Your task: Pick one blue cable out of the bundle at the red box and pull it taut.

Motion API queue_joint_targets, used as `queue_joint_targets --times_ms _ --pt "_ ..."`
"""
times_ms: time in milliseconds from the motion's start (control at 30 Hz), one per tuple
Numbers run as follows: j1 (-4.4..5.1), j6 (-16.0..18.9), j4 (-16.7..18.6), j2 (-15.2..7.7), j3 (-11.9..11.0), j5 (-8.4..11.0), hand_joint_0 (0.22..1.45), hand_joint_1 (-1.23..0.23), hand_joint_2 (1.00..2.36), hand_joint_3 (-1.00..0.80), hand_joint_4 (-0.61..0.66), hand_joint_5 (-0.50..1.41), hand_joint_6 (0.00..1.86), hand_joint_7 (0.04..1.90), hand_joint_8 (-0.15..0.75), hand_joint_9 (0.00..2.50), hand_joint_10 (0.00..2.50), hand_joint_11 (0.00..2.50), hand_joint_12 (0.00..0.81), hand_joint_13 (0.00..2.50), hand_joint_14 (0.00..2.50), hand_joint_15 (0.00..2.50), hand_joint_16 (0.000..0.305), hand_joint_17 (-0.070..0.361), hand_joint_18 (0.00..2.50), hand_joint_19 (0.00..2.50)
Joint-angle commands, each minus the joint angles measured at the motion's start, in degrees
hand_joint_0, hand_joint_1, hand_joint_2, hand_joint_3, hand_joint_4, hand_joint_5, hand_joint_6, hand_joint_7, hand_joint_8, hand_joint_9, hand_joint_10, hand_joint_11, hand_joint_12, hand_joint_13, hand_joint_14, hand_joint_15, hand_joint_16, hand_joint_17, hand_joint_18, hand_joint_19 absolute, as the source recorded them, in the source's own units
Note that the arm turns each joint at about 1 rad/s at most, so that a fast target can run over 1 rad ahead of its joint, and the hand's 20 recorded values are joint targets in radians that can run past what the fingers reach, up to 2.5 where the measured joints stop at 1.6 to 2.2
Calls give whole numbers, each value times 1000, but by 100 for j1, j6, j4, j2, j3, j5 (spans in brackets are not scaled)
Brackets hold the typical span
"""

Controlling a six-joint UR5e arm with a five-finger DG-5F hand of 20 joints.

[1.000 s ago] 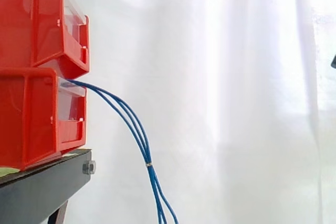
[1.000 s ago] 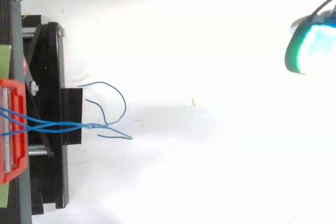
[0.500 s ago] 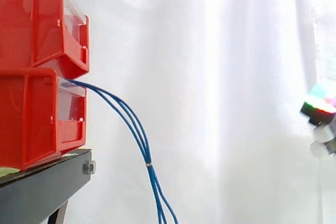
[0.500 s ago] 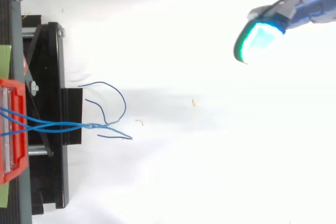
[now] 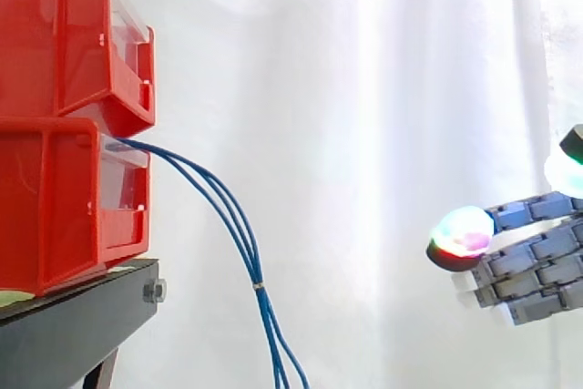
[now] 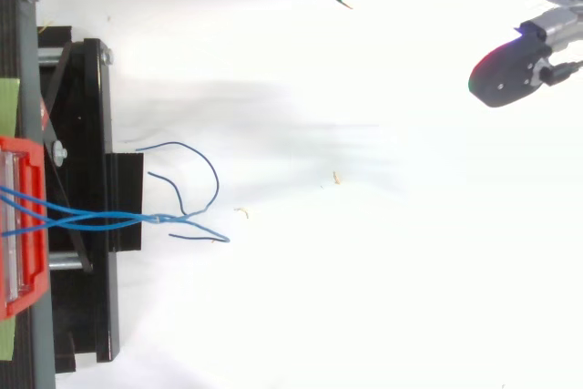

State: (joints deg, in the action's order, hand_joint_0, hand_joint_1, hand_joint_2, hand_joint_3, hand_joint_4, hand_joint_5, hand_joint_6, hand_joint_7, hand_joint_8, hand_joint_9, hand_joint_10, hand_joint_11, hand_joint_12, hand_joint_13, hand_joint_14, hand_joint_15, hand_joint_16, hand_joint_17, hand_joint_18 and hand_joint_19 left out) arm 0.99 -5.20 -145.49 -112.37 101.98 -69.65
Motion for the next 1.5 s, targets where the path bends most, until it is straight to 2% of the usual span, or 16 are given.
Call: queue_joint_targets --times_ms 0,33,133,267,300,367,400,433,733,767,800,833,1000,1067,1167,1467 --pt "42 -306 320 -48 -2 39 464 -871 1000 -500 166 -198 502 714 296 263 1 98 386 70 3 108 59 133 69 171" --pt "77 -552 372 -57 -55 48 455 -853 1000 -500 189 -196 502 720 303 266 1 96 390 72 3 111 60 134 73 168" --pt "147 -798 320 -83 -117 83 436 -799 1000 -500 238 -192 502 727 322 279 1 106 403 78 3 119 62 139 81 172" --pt "209 -816 232 -312 -372 232 432 -755 1000 -500 261 -188 502 734 330 286 1 107 408 81 3 124 63 143 81 174" --pt "209 -702 109 -496 -582 206 432 -756 1000 -500 261 -188 502 736 330 285 1 109 409 83 4 122 63 143 82 171" --pt "217 -623 21 -610 -732 197 433 -742 1000 -500 268 -186 502 734 334 293 1 103 410 87 4 123 63 143 84 177" --pt "235 -473 -129 -839 -1013 127 433 -734 1000 -500 268 -186 502 734 334 293 1 108 410 88 3 124 63 143 83 182" --pt "253 -403 -208 -980 -1180 65 433 -731 1000 -500 270 -186 502 737 335 294 1 109 411 88 4 123 63 143 84 174" --pt "288 -95 -296 -1665 -1989 -312 433 -715 1000 -500 296 -181 502 740 341 303 2 112 412 100 3 124 64 144 90 187" --pt "288 -25 -322 -1876 -2235 -427 434 -713 1000 -500 295 -181 502 738 341 304 1 111 412 100 3 127 64 144 93 178" --pt "288 19 -331 -1929 -2305 -453 434 -714 1000 -500 296 -181 502 742 342 306 1 114 412 101 3 124 64 145 94 178" --pt "296 89 -357 -2078 -2463 -497 436 -712 1000 -500 296 -181 502 739 342 307 1 113 411 106 3 133 64 144 93 192" --pt "314 195 -375 -2333 -2771 -532 440 -711 1000 -500 302 -179 502 744 343 313 1 113 410 109 3 130 63 143 93 185" --pt "332 256 -357 -2544 -2991 -620 442 -711 1000 -500 302 -179 502 745 343 317 2 115 410 115 5 131 63 143 99 191" --pt "358 265 -313 -2641 -3017 -611 448 -711 1000 -500 305 -177 502 745 340 324 1 119 407 120 4 133 63 141 101 198" --pt "411 239 -190 -2641 -3017 -602 472 -725 1000 -500 323 -167 502 752 344 373 2 94 401 166 3 107 61 137 164 161"
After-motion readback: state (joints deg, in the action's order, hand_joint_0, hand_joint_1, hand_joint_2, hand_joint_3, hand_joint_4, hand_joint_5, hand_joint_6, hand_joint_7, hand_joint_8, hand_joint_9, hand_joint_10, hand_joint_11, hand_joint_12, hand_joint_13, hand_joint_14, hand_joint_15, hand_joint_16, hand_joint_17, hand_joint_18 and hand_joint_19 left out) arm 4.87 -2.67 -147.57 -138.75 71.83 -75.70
